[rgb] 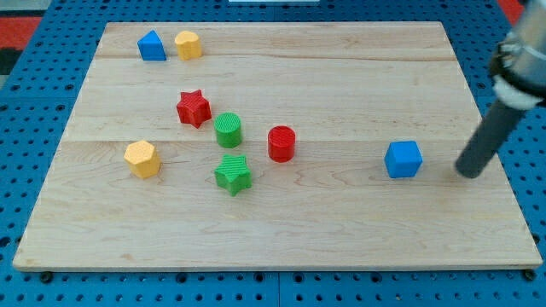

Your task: Move the blue cube to the bottom of the yellow heart

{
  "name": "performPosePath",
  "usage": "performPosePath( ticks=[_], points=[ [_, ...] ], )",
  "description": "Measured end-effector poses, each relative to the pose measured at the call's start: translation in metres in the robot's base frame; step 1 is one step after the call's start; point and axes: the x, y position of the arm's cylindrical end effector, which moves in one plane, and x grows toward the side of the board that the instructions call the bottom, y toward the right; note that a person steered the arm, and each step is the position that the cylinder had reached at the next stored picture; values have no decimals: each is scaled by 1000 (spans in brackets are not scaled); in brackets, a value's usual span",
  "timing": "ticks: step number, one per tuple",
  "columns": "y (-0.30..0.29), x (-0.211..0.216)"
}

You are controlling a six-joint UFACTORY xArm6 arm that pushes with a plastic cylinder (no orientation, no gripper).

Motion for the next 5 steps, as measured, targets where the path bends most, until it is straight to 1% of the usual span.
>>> performPosePath(
  ticks=[1,2,4,5],
  points=[
    [-26,-4],
    [-74,-12],
    [-129,-61],
    [-164,-77]
  ],
)
